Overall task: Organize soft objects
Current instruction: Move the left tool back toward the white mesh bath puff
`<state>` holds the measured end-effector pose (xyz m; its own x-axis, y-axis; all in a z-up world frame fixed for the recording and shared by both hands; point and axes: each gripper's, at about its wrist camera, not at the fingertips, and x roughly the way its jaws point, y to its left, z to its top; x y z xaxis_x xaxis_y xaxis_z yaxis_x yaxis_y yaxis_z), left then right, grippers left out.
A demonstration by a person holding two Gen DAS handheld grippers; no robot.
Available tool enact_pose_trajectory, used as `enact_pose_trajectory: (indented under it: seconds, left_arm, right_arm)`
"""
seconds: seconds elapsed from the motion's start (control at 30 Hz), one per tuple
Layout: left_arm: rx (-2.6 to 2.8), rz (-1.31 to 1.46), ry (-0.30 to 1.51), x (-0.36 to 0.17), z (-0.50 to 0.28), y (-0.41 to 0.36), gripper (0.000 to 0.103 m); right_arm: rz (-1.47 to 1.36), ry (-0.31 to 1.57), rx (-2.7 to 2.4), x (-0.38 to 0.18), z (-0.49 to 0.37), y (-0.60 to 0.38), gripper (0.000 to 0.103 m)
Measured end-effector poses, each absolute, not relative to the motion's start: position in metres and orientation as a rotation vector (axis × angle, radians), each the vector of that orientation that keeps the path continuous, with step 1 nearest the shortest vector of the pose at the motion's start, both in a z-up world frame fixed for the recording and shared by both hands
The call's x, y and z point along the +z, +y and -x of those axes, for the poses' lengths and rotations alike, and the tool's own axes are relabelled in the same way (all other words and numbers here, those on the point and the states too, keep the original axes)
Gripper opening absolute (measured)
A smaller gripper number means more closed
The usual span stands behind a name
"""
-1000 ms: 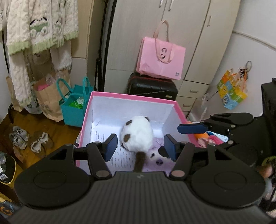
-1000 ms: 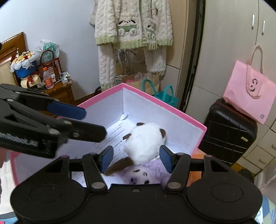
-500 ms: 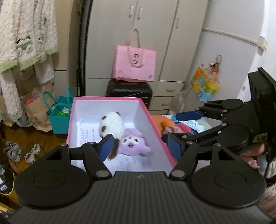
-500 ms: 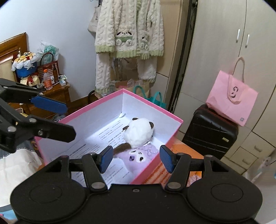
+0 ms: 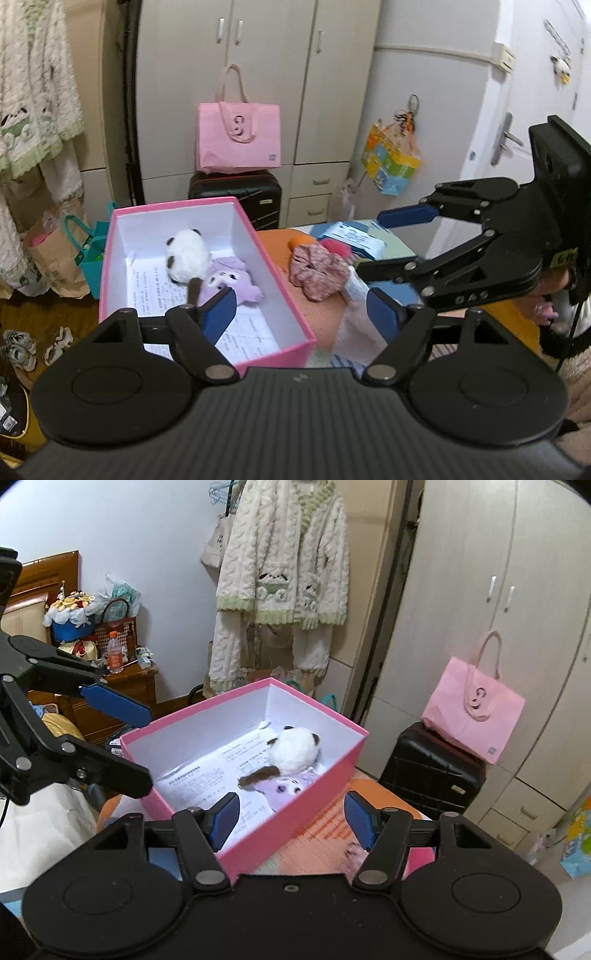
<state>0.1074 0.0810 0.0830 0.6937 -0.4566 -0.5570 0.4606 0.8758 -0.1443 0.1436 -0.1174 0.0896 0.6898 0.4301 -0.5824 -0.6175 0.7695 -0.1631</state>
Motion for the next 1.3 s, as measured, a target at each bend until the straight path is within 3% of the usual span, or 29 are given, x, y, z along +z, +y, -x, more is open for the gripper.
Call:
enact_pose_trajectory:
  seconds: [0.7, 1.13, 1.3]
  left_arm:
    - [-0.73, -0.103, 0.763, 0.042, -0.105, -0.031, 0.079]
    - [-0.687, -0.146, 0.767, -0.015, -0.132, -0.077, 0.079]
    - [-0.599, -0.187, 0.693, -0.042, -0.143, -0.086, 0.079]
  right_arm:
    - [0.209, 0.558, 0.49, 0.057, -0.105, -0.248, 0.07]
    - [0.131, 0.609, 0.518, 0.008, -0.138, -0.281, 0.07]
    - [0.1, 0.567, 0.5, -0.019, -0.152, -0.293, 0.07]
